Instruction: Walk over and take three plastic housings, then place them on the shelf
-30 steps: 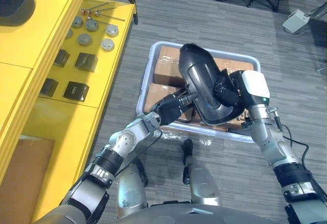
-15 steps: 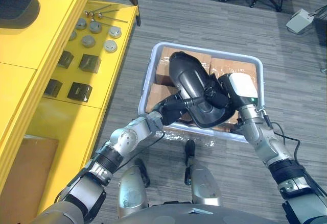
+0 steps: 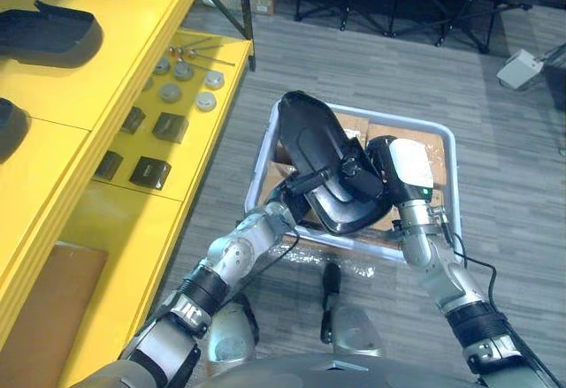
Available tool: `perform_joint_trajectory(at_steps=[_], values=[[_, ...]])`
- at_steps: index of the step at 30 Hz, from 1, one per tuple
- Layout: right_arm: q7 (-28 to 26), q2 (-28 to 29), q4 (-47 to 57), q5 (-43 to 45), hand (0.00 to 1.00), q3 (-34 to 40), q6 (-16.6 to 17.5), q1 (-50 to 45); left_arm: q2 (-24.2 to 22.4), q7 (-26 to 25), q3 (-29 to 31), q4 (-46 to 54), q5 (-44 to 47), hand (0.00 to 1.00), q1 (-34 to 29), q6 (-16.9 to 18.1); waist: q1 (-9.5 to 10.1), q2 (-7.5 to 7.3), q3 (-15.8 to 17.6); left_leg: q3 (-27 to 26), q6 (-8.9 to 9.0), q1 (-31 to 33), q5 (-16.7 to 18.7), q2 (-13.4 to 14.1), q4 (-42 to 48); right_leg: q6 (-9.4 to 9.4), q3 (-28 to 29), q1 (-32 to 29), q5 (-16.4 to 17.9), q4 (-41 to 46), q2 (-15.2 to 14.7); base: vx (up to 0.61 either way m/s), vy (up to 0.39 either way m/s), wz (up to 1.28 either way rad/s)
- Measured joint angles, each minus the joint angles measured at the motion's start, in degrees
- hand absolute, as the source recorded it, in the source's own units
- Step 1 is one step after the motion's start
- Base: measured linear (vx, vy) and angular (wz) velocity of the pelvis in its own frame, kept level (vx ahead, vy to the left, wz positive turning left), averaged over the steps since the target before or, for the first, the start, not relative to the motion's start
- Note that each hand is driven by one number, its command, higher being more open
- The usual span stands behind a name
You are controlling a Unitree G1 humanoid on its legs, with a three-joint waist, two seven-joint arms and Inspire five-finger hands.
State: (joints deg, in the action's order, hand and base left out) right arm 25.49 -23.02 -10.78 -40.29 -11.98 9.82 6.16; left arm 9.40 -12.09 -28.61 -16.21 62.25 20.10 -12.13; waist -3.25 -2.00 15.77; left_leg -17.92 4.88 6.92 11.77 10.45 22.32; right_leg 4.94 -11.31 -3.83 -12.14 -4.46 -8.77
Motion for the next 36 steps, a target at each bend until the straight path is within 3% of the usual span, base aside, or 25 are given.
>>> perform_joint_trajectory(at_steps=[6, 7, 8, 12, 14, 16, 19, 25, 31, 35, 36], values=[[0.6, 3.8, 0.5, 0.2, 0.0, 0.2, -2.8, -3.0, -1.6, -0.4, -0.3, -2.8, -1.9, 0.0, -1.1, 2.2, -0.18, -1.6, -1.6, -1.7, 0.56, -3.7, -1.6, -0.4, -4.3, -0.37, 0.9, 0.9, 0.4, 0.0, 0.0, 0.0, -0.033, -0.11], [0.9, 4.2, 0.5, 0.2, 1.0, 0.1, -2.9, -3.3, -2.2, -0.4, -0.3, -3.0, -2.2, 0.0, -1.8, 3.3, -0.17, -1.79, -1.9, -2.2, 0.78, -4.6, -2.0, -0.6, -5.5, -0.44, 1.2, 1.0, 0.5, 0.0, 0.0, 0.01, -0.077, -0.18], [3.8, 7.5, 3.7, 4.7, 1.0, 0.6, -1.9, -6.2, -5.4, -0.2, 1.3, -3.5, -2.7, 0.0, -3.6, 9.7, -0.28, -2.07, -3.3, -3.0, 1.41, -7.2, -4.0, -1.0, -9.6, -0.35, 1.5, 1.3, 0.8, 0.0, 0.1, 0.0, -0.074, -0.19], [3.8, 9.9, 6.7, 7.2, 1.0, -3.2, 2.7, -11.5, -8.0, -0.5, 8.7, -3.5, -6.2, 0.0, -4.1, 18.0, -0.44, -2.82, -5.1, -3.1, 1.69, -8.5, -5.2, -1.0, -11.8, -0.38, 0.7, 1.9, 1.0, 0.0, 0.2, 0.0, -0.036, 0.01], [3.8, 11.2, 8.3, 8.3, 1.0, -4.4, 3.7, -13.8, -8.3, -2.1, 11.5, -0.1, -6.8, 0.0, -5.9, 18.6, -0.39, -2.71, -6.2, -2.8, 1.69, -8.5, -5.2, -1.0, -11.9, -0.28, 0.2, 2.0, 1.1, 0.0, 0.3, -0.01, -0.025, 0.07], [4.1, 13.1, 12.4, 15.1, 1.0, -4.8, 5.8, -17.2, -8.3, -6.8, 13.1, 9.2, -20.4, 0.0, -10.6, 20.6, -0.33, -2.52, -6.5, -2.4, 1.68, -8.5, -5.4, -1.1, -12.0, -0.25, -1.0, 2.3, 1.1, 0.0, 0.4, -0.01, -0.024, 0.12], [7.0, 14.3, 14.4, 16.3, 1.0, -3.0, 5.4, -18.8, -8.0, -10.2, 15.1, 18.2, -36.5, 0.0, -14.3, 23.0, -0.04, -2.4, -8.4, -1.9, 1.59, -8.5, -5.6, -1.5, -12.6, -0.16, -2.0, 2.6, 1.3, 0.0, 0.0, -0.03, -0.005, 0.15], [8.1, 13.7, 17.4, 24.0, 1.0, 6.4, 4.2, -18.9, -4.9, -10.9, 15.0, 27.7, -56.8, 0.0, -20.1, 24.7, 0.25, -1.84, -11.4, -1.2, 1.56, -8.5, -5.6, -2.0, -12.7, 0.0, -3.0, 3.1, 2.0, -0.1, -0.5, -0.03, 0.013, 0.08], [7.7, 12.5, 20.6, 36.8, 1.0, 15.0, 5.8, -21.0, -2.7, -9.6, 14.9, 27.8, -66.1, 0.0, -26.1, 24.7, -0.43, -0.55, -12.2, -1.3, 1.74, -8.5, -5.6, -1.8, -12.7, -0.25, -3.2, 2.8, 2.6, -0.1, 0.0, -0.01, -0.004, -0.01], [0.6, 12.8, 20.5, 49.1, 1.0, 16.9, 6.4, -26.9, -1.8, -9.0, 15.9, 27.8, -65.3, 0.0, -28.8, 25.9, -1.09, 0.11, -12.7, -1.8, 2.09, -8.5, -5.8, -1.1, -13.3, -0.49, -3.0, 2.2, 2.8, -0.1, 0.8, 0.01, -0.023, -0.06], [-3.7, 13.9, 20.1, 53.2, 1.0, 17.0, 5.7, -29.1, -1.8, -8.4, 16.7, 27.8, -61.3, 0.0, -29.7, 27.5, -1.24, 0.25, -13.0, -2.2, 2.32, -8.5, -6.0, -0.9, -13.6, -0.68, -2.6, 1.9, 2.6, -0.1, 1.0, 0.03, -0.022, -0.15]])
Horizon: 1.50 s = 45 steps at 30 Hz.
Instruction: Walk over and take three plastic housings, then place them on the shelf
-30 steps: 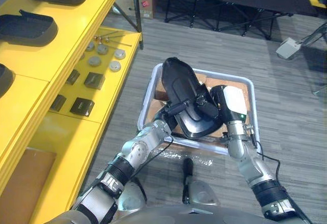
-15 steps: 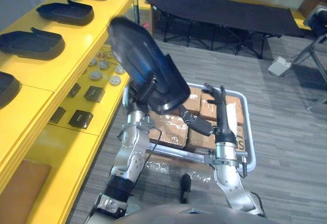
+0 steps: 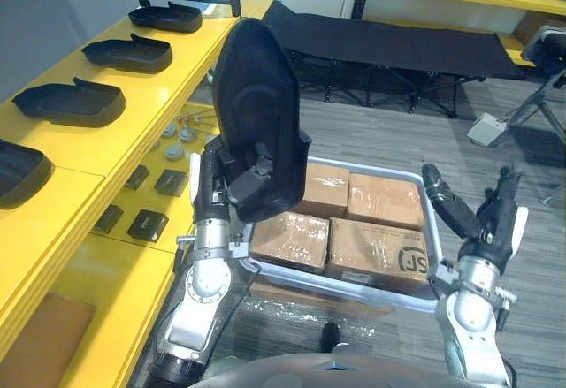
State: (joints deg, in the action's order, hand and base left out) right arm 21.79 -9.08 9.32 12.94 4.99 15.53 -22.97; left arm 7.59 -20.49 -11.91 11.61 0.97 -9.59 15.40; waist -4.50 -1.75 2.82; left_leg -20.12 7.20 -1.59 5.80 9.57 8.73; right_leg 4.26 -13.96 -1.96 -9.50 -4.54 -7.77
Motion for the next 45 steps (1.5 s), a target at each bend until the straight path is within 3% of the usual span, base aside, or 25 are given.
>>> perform_joint_trajectory(at_steps=[3, 7, 16, 20, 24, 28, 29, 31, 33, 38, 45], values=[[-5.8, 1.3, -5.0, 2.1, 1.0, -1.8, -2.9, -3.3, -0.8, -0.1, 2.3, -0.3, 7.8, 0.0, -0.2, 2.4, -0.46, 0.07, 0.0, -1.0, 0.09, -0.9, -0.1, 0.2, -0.5, -0.08, 0.8, 0.0, -0.1, 0.0, 0.5, 0.02, -0.01, -0.17], [-7.3, 3.1, -8.5, 5.9, 1.0, -2.6, -3.5, -3.8, -0.9, -0.7, 4.5, -0.6, 10.1, 0.0, -0.1, 5.4, -0.49, 0.15, -0.1, -2.1, 0.15, -1.9, -0.1, 0.1, -1.1, 0.0, 1.8, 0.2, -0.1, -0.3, 0.5, -0.02, 0.007, -0.14], [-11.2, 3.0, -8.5, 10.5, 1.0, -2.2, -3.4, -0.3, -1.1, -3.1, 8.1, -0.6, 10.1, 0.0, -0.1, 5.6, 0.56, 0.23, -0.3, -1.2, 0.17, -2.0, -0.3, 0.1, -1.0, -0.07, 1.2, 0.5, 0.0, -0.3, 0.5, -0.03, 0.003, 0.03], [-12.4, 3.0, -8.5, 9.7, 1.0, -4.0, -3.4, 1.0, -3.2, -3.8, 11.8, 2.2, 10.1, 0.0, -3.1, 5.5, 1.5, 0.27, -0.3, 1.5, 0.27, -1.7, -0.6, -0.1, -1.6, -0.3, -1.4, 1.7, 0.5, -0.3, 0.3, -0.01, 0.004, 0.3], [-15.6, 2.1, -8.6, 7.5, 1.0, -6.6, -3.0, 3.6, -3.8, -4.4, 15.6, 6.3, 10.1, 0.0, -6.5, 5.5, 3.84, 0.25, -0.3, 5.1, 0.21, 0.0, -1.6, -0.2, -2.0, -0.42, -4.9, 2.2, 0.7, -0.3, 0.1, -0.01, -0.003, 0.45], [-17.9, 1.8, -9.1, 5.3, 1.0, -9.1, -2.7, 7.2, -4.7, -2.4, 18.6, 11.1, 10.2, 0.0, -9.2, 5.5, 5.91, 0.33, -0.2, 10.8, -0.1, 2.8, -2.8, -0.6, -2.0, -0.46, -13.2, 4.4, 0.9, 0.0, -0.9, -0.04, 0.014, 0.85], [-17.7, 1.8, -9.2, 4.6, 1.0, -9.0, -2.5, 7.7, -4.6, -1.2, 18.8, 11.6, 10.3, 0.0, -9.2, 5.5, 6.03, 0.19, 0.0, 9.9, -0.66, 3.6, -2.4, -0.1, -1.8, -0.36, -15.9, 5.5, 1.4, 0.0, -1.5, -0.06, 0.053, 1.4], [-16.5, 0.6, -9.2, 1.4, 1.0, -8.4, -2.2, 8.2, -4.3, 2.8, 18.8, 11.7, 10.7, 0.0, -9.1, 5.5, 4.56, 0.32, 0.2, 2.3, -1.39, 5.2, -3.4, 2.1, -1.0, 0.57, -23.3, 8.0, 2.1, 0.0, -2.7, -0.02, 0.044, 1.85], [-16.1, -1.5, -9.5, 0.9, 1.0, -8.4, -2.2, 9.3, -4.3, 5.2, 18.9, 11.7, 12.5, 0.0, -9.3, 5.6, 5.53, 1.11, 0.8, -0.9, -1.19, 5.8, -6.1, 2.6, -1.2, 1.3, -26.6, 9.0, 2.2, 0.0, -3.5, -0.02, 0.127, 1.15], [-16.4, -1.6, -11.9, 0.9, 1.0, -9.5, -0.8, 13.3, -4.3, 5.9, 20.4, 11.7, 12.7, 0.0, -11.6, 5.6, 7.56, 1.25, 2.3, -1.6, -2.0, 5.0, -7.7, 0.0, -3.7, 1.9, -26.5, 8.2, 2.7, 1.9, -6.4, 0.01, 0.137, 0.11], [-17.7, 0.3, -11.9, 1.7, 1.0, -9.6, 1.2, 13.4, -4.3, 9.4, 18.2, 11.6, 12.4, 0.0, -13.0, 5.6, 7.2, 0.63, 3.9, -1.7, -3.1, 3.2, -9.6, -2.0, -7.4, 2.54, -26.7, 7.8, 3.5, 4.1, -8.3, 0.04, 0.064, 0.02]])
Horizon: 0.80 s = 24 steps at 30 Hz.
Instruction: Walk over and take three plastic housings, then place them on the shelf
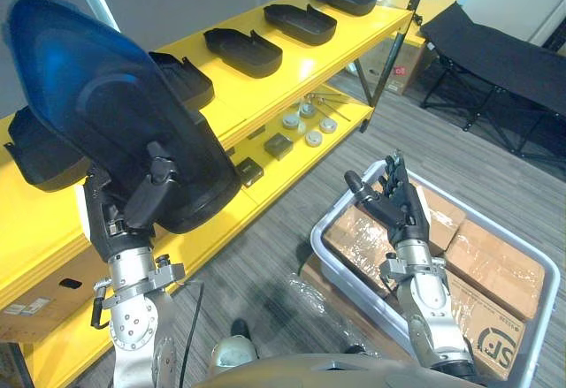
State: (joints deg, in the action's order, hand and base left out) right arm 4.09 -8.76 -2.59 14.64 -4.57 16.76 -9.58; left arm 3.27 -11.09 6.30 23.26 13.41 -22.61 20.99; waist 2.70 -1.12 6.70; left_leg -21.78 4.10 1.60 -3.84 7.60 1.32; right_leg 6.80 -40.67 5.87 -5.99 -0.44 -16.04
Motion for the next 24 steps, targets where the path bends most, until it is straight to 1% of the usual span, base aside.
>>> perform_joint_trajectory(at_steps=[3, 4, 5, 7, 8, 9, 10, 11, 12, 13, 14, 15, 16, 17, 18, 19, 20, 21, 22, 23, 24], values=[[-1.7, 0.0, 0.0, 2.3, 1.0, -0.2, 0.0, 0.3, 0.0, 0.4, 0.0, 0.0, -0.8, 0.0, 0.0, 0.0, 0.16, 0.09, 0.1, 1.2, 0.19, 0.0, -0.5, -0.5, -0.5, 0.27, -1.3, -0.1, 1.0, 2.0, -0.9, 0.07, 0.025, 0.24], [-2.7, -0.1, 0.0, 4.3, 1.0, -0.6, 0.0, 1.1, 0.0, 0.3, 0.1, 0.0, -1.2, 0.0, -0.1, 0.0, 0.4, 0.22, 0.6, 2.0, 0.13, 0.1, -0.5, -0.8, -0.3, 0.65, -1.9, -0.1, 2.2, 4.0, -1.8, 0.06, 0.024, 0.27], [-3.2, -0.1, 0.0, 4.5, 1.0, -0.7, 0.0, 1.7, 0.0, 0.1, 0.1, 0.0, -1.6, 0.0, -0.1, 0.0, 0.51, 0.33, 1.0, 2.2, 0.0, 0.1, -0.5, -0.9, 0.1, 0.75, -2.0, -0.1, 2.6, 4.9, -2.2, 0.06, 0.042, 0.31], [-4.2, -0.1, 0.0, 4.8, 1.0, -2.3, 0.1, 3.5, 0.1, -0.4, 0.3, 0.0, -4.5, 0.0, -0.1, 0.0, 1.53, 0.48, 1.6, 3.1, -0.61, 1.4, 0.6, -1.4, 2.1, 1.22, -2.8, -0.4, 4.0, 7.3, -3.8, 0.02, 0.047, 0.24], [-4.5, -0.1, 0.0, 4.9, 1.0, -2.8, 0.1, 4.0, 0.1, -0.4, 0.4, 0.0, -5.2, 0.0, -0.1, 0.0, 1.92, 0.48, 1.6, 3.3, -0.69, 2.0, 1.0, -1.4, 2.9, 1.26, -2.9, -0.6, 4.2, 7.7, -4.0, 0.01, 0.033, 0.18], [-4.9, -0.1, 0.0, 4.9, 1.0, -3.2, 0.1, 4.6, 0.1, -0.2, 0.5, 0.0, -5.7, 0.0, -0.1, 0.0, 2.5, 0.49, 1.9, 3.6, -0.73, 2.7, 2.1, -1.4, 4.4, 1.39, -3.1, -0.6, 4.3, 8.0, -4.2, 0.01, 0.053, 0.12], [-5.4, -0.1, 0.0, 4.9, 1.0, -4.4, 0.3, 5.5, 0.2, 0.0, 0.6, 0.1, -7.0, 0.0, -0.1, 0.0, 3.45, 0.61, 2.4, 4.0, -0.82, 4.1, 3.8, -1.2, 7.4, 1.31, -3.2, -0.6, 4.9, 8.7, -4.7, 0.0, 0.083, 0.17], [-5.9, 0.0, 0.0, 4.9, 1.0, -5.5, 0.4, 6.3, 0.3, 0.2, 0.8, 0.1, -7.5, 0.0, -0.2, 0.0, 4.02, 0.8, 2.5, 4.5, -1.04, 5.7, 5.8, -1.1, 10.6, 1.57, -3.7, -0.5, 5.5, 9.7, -5.4, -0.01, 0.099, 0.17], [-6.2, 0.1, -0.1, 4.9, 1.0, -6.0, 0.6, 6.5, 0.5, 0.3, 0.9, 0.1, -7.4, 0.0, -0.2, 0.0, 4.28, 0.83, 2.6, 4.7, -1.2, 6.4, 6.8, -1.2, 12.1, 1.89, -4.0, -0.5, 6.0, 10.4, -6.0, 0.01, 0.126, 0.24], [-6.5, 0.1, -0.1, 4.9, 1.0, -6.8, 1.0, 6.8, 0.7, 0.4, 1.2, 0.3, -7.5, 0.0, -0.3, 0.0, 4.91, 0.84, 2.7, 5.2, -1.5, 7.5, 8.5, -1.5, 14.8, 1.5, -4.7, -0.4, 6.7, 12.1, -7.2, 0.04, 0.163, 0.3], [-6.7, 0.3, -0.2, 4.9, 1.0, -7.2, 1.6, 7.0, 0.9, 0.5, 1.8, 1.1, -7.5, 0.0, -0.5, 0.0, 5.22, 0.53, 3.0, 5.7, -2.13, 8.1, 10.1, -2.2, 16.9, 0.93, -5.2, 0.0, 7.2, 13.6, -8.6, 0.05, 0.178, 0.35], [-7.0, 0.4, -0.2, 4.9, 1.0, -7.3, 1.7, 7.0, 1.1, 0.5, 2.2, 1.5, -7.5, 0.0, -0.5, 0.0, 5.26, 0.29, 3.2, 6.2, -2.21, 8.1, 10.9, -2.8, 17.5, 0.76, -5.5, 0.4, 7.1, 14.6, -9.3, 0.07, 0.197, 0.51], [-7.1, 0.2, -0.4, 4.9, 1.0, -7.3, 1.8, 7.0, 1.3, 0.6, 2.9, 2.1, -7.5, 0.0, -0.5, 0.0, 5.25, 0.05, 3.4, 7.5, -3.12, 8.1, 11.7, -4.0, 18.2, -0.65, -4.8, 0.5, 6.0, 17.8, -11.1, 0.07, 0.234, 0.68], [-7.1, 0.0, -1.0, 4.9, 1.0, -7.2, 2.1, 7.0, 1.7, 0.7, 3.4, 2.3, -7.6, 0.0, -0.4, 0.0, 5.08, 0.25, 3.2, 9.2, -4.11, 7.7, 12.1, -5.0, 18.2, -4.01, -0.4, -0.6, 3.6, 21.6, -11.9, 0.12, 0.295, 0.82], [-7.0, -0.1, -1.4, 4.9, 1.0, -7.0, 2.6, 7.1, 2.4, 0.7, 3.7, 2.6, -7.6, 0.0, -0.3, 0.0, 4.92, 0.45, 3.3, 10.9, -4.74, 7.2, 12.2, -5.5, 17.9, -6.0, 5.1, -2.8, 1.4, 25.5, -12.1, 0.12, 0.248, 0.74], [-6.9, 0.0, -1.6, 4.7, 1.0, -6.6, 3.0, 7.1, 3.2, 0.6, 4.1, 2.7, -7.6, 0.0, 0.0, 0.1, 4.79, 0.47, 3.4, 12.5, -5.17, 7.1, 12.0, -5.7, 17.3, -4.89, 9.0, -4.7, 1.4, 28.8, -11.7, 0.11, 0.144, 0.79], [-6.5, 0.4, -1.5, 3.8, 1.0, -6.6, 3.5, 7.0, 4.6, 0.3, 4.4, 2.5, -7.4, 0.0, 0.8, 0.1, 4.4, 0.45, 3.6, 15.1, -5.89, 6.9, 11.5, -5.9, 16.0, -2.93, 13.1, -6.8, 6.1, 33.3, -9.3, 0.11, 0.023, 1.16], [-6.2, 0.2, -1.3, 3.7, 1.0, -6.4, 3.8, 7.1, 5.2, 0.3, 4.9, 1.5, -7.3, 0.0, 2.6, 0.0, 3.64, 0.27, 3.6, 18.4, -6.65, 5.9, 10.5, -6.7, 13.6, -3.71, 15.3, -7.8, 12.0, 35.7, -5.8, 0.17, 0.006, 1.44], [-6.2, -0.1, -1.3, 3.6, 1.0, -6.0, 3.8, 7.4, 5.3, 0.2, 5.3, 0.6, -7.3, 0.0, 3.8, 0.0, 3.45, 0.34, 3.7, 20.8, -6.97, 3.4, 9.9, -7.7, 11.2, -3.88, 16.1, -8.4, 15.2, 35.2, -2.8, 0.23, 0.028, 1.26], [-6.2, -0.2, -1.1, 3.6, 1.0, -5.6, 3.8, 7.6, 5.3, -0.1, 5.4, 0.2, -7.3, 0.0, 4.4, 0.0, 3.41, 0.36, 3.7, 21.6, -7.07, 2.5, 9.8, -8.2, 10.2, -4.0, 16.9, -9.1, 16.3, 34.7, -1.5, 0.21, 0.062, 0.99], [-6.2, -0.3, -0.8, 3.6, 1.0, -4.5, 3.8, 8.4, 5.4, -0.5, 5.4, -0.8, -7.1, 0.0, 5.9, 0.0, 3.16, 0.55, 3.7, 23.5, -7.3, 1.0, 10.0, -8.8, 9.4, -4.4, 20.1, -11.3, 17.7, 33.0, 1.2, 0.19, 0.043, 0.89]])
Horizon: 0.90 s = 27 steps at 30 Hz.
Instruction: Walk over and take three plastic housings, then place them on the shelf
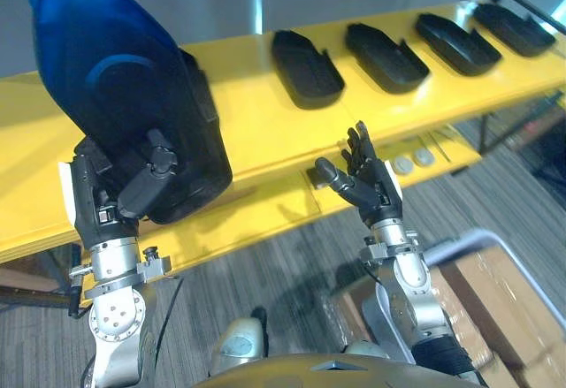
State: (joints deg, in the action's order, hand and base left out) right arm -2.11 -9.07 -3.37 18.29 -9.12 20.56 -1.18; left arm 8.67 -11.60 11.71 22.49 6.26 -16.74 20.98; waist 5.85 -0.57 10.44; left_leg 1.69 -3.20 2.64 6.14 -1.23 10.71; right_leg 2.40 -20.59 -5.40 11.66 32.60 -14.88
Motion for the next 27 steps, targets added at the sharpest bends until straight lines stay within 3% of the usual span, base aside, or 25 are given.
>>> perform_joint_trajectory(at_steps=[2, 4, 5, 6, 7, 10, 18, 27], values=[[0.4, -0.3, 1.7, 0.0, 1.0, 3.0, 0.0, 0.2, 0.6, -0.1, -0.4, -1.4, 0.1, 0.0, 3.0, 0.0, -0.98, 0.08, -0.1, 3.5, 0.2, -0.7, 0.0, -0.4, 0.2, 0.06, 6.5, -4.3, 0.1, -3.1, 3.9, 0.18, -0.01, 1.17], [0.6, -0.4, 2.7, 0.0, 1.0, 7.0, 0.0, -0.1, 1.6, -0.2, -0.9, -2.9, 0.0, 0.0, 4.1, -0.1, -3.23, -0.49, -0.5, 5.5, 1.18, -2.2, 0.1, -1.5, 0.0, 1.73, 9.4, -5.6, -2.2, -8.2, 5.7, 0.26, -0.086, 1.23], [0.8, -0.4, 3.3, 0.1, 1.0, 9.2, 0.0, -0.5, 2.6, -0.3, -1.7, -3.1, 0.0, 0.0, 4.0, -0.1, -3.6, -2.2, -1.4, 5.6, 2.22, -2.8, 0.7, -2.9, 0.1, 0.39, 9.3, -5.3, -8.9, -13.2, 5.3, 0.33, -0.162, 0.85], [1.1, -0.5, 3.5, 0.1, 1.0, 10.1, 0.0, -0.5, 2.9, -0.2, -2.0, -3.2, -0.2, 0.0, 4.0, -0.1, -3.61, -3.05, -1.9, 5.5, 2.68, -2.9, 1.2, -3.7, 0.4, -0.08, 8.8, -5.0, -11.1, -15.3, 5.1, 0.36, -0.179, 0.4], [1.5, -2.5, 3.6, 0.2, 1.0, 11.6, 0.0, 0.1, 2.2, 0.3, -3.2, -3.6, -0.1, 0.0, 3.8, -0.2, -2.7, -1.13, -2.4, 4.8, 3.63, -2.9, 3.2, -2.1, 1.8, -0.06, 7.9, -1.3, -11.2, -20.6, 6.5, 0.29, -0.142, 0.02], [1.4, -4.4, 3.7, 0.2, 1.0, 12.2, 0.0, -0.2, 2.3, 2.5, -3.3, -3.7, -0.1, 0.0, 3.7, -0.2, -2.92, 0.16, -2.8, 2.2, 4.91, -3.6, 4.2, 0.0, 2.2, -0.83, 8.0, 2.4, -13.1, -27.3, 9.2, 0.2, -0.082, -0.18], [0.7, -3.8, 7.4, 1.3, 1.0, 15.7, 0.0, -3.2, 1.8, 4.7, -4.1, -3.7, 0.0, 0.0, 3.8, -0.2, -4.43, 2.1, -4.0, -1.7, 5.21, -5.2, 4.4, 0.6, 2.0, -1.0, 10.0, 4.5, -13.5, -29.9, 10.0, 0.09, 0.008, -0.16], [-1.8, -1.2, 8.7, 1.9, 1.0, 14.9, 1.1, -4.9, -0.8, 4.0, -4.2, -1.5, 0.0, 0.0, 1.9, -0.2, -3.66, 3.12, -4.6, 0.2, 5.19, -4.9, 4.4, 0.4, 2.0, -0.81, 8.0, 6.0, -13.6, -31.3, 9.9, -0.04, -0.003, 0.15]])
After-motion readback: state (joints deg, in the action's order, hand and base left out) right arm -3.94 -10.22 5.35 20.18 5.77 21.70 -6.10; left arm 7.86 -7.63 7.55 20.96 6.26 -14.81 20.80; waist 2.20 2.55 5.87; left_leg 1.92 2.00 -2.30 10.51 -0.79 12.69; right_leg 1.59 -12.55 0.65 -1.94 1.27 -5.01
